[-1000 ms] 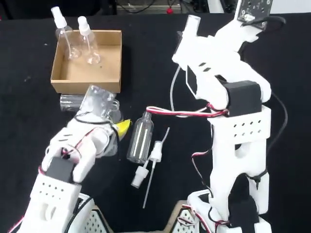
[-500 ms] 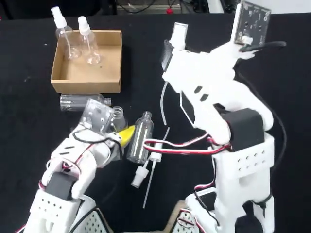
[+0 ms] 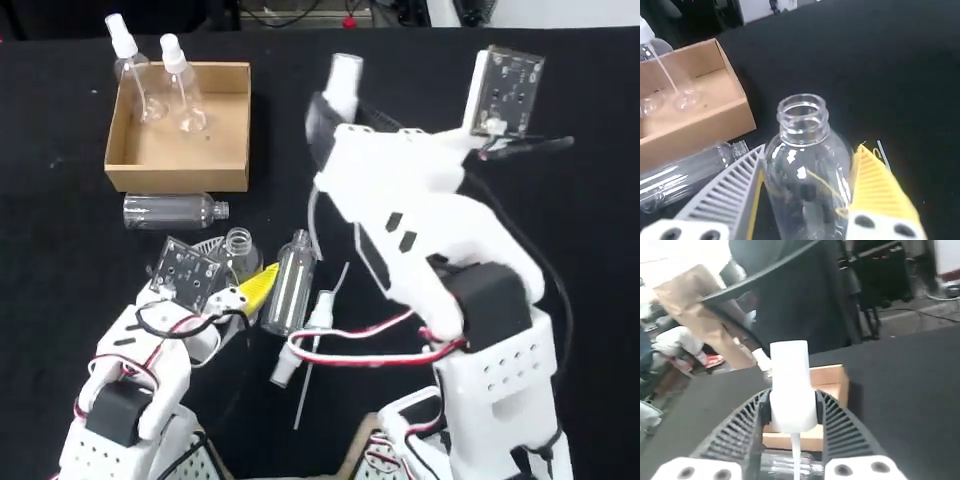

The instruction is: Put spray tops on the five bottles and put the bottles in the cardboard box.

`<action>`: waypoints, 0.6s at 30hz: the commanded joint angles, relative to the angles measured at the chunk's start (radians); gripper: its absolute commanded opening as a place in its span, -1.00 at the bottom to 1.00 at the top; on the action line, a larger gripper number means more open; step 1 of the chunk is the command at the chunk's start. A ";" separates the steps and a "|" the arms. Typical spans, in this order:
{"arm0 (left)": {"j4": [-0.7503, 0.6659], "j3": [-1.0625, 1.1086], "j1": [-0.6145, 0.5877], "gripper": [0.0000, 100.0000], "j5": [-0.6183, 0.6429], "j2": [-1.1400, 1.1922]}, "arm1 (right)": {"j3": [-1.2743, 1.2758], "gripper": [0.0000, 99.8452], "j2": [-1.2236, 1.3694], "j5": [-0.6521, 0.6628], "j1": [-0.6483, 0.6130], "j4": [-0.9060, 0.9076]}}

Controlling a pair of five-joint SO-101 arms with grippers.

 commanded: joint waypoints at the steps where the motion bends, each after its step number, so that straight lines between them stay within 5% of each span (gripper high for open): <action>1: 0.006 -0.004 0.010 -0.51 0.012 -0.023 | 0.007 -0.90 -0.045 -0.003 -0.048 -0.083; 18: -0.003 0.015 0.012 -0.51 0.109 -0.025 | 0.361 -0.89 -0.170 -0.084 -0.146 -0.520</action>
